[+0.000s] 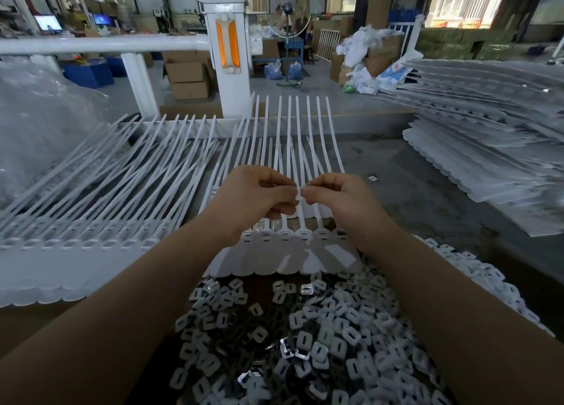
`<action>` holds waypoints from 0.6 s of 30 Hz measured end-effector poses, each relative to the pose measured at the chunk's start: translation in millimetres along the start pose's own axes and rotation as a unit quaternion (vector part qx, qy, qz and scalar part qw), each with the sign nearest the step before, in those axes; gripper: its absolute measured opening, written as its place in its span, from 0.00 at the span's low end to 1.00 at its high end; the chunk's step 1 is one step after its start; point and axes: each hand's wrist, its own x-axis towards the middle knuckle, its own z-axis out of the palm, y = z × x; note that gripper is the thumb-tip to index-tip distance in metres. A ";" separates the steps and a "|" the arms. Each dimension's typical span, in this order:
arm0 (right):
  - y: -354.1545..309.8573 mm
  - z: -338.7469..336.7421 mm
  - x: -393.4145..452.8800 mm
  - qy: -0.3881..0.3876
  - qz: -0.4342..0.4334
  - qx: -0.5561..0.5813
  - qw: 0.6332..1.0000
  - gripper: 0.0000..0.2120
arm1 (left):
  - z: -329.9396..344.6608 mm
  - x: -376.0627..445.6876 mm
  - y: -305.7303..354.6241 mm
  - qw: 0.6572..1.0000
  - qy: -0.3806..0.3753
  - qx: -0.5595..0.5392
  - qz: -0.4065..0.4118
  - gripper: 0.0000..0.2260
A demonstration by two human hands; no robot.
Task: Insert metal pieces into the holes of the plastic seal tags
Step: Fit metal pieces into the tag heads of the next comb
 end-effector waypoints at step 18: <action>5.1 -4.1 7.3 0.162 0.083 0.160 0.970 0.05 | 60.6 -6.4 1.7 0.977 -0.022 0.210 -0.036 0.06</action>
